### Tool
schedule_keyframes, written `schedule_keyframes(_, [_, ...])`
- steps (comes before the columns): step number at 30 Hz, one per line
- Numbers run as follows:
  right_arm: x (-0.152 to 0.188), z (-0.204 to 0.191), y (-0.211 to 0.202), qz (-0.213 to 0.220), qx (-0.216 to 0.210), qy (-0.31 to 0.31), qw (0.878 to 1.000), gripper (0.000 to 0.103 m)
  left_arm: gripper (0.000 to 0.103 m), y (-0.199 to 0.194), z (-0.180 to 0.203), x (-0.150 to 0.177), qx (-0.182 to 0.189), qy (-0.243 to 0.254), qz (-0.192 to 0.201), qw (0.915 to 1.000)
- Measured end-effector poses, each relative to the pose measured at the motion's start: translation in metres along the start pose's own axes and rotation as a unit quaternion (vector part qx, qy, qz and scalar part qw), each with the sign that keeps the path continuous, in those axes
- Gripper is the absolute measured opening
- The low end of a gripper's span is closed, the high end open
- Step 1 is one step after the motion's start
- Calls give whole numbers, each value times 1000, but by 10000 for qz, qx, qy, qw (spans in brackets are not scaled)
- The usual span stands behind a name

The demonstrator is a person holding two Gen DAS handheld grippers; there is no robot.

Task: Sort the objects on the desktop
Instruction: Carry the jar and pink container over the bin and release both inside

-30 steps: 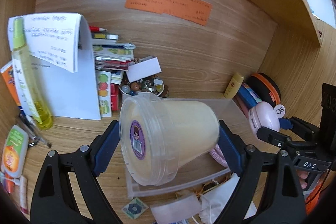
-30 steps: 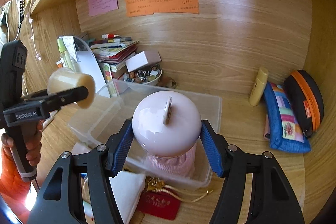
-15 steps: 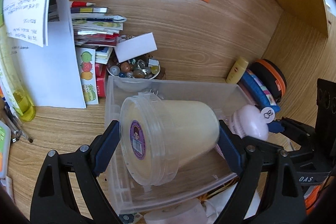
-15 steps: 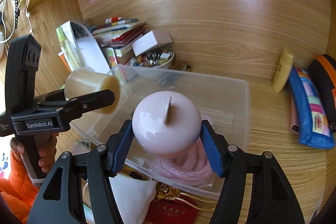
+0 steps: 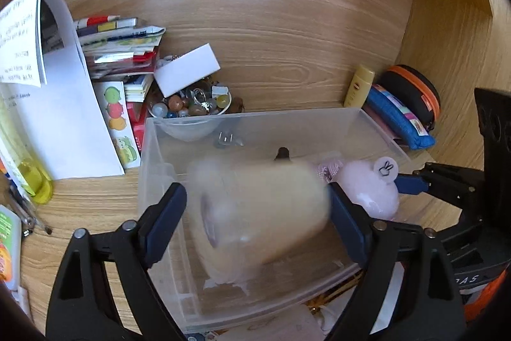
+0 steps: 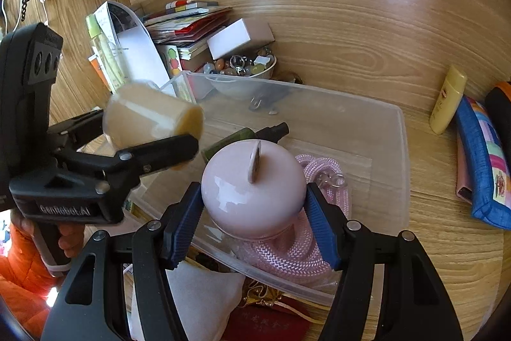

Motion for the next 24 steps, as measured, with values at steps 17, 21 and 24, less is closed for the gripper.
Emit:
schedule_keyframes(17, [2, -4, -5, 87, 7, -41, 10000, 61, 86, -11, -6, -2, -9, -116, 169, 9998])
schedule_keyframes(21, [1, -3, -20, 305, 100, -20, 9995, 63, 89, -26, -6, -4, -56, -135, 344, 9993])
schedule_keyframes(24, [2, -1, -33, 475, 135, 59, 9988, 69, 92, -39, -7, -5, -43, -181, 471, 9987])
Point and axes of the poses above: each gripper's, at about its wrist camera, not at the fingertips, and y roughly the way its jaws point, z to its right, x to its underside, the point moved 6 cm from there along y, roughly the way its jaws point, and after that the axes turned 9 degrees about -z, right-handed, at the moved point
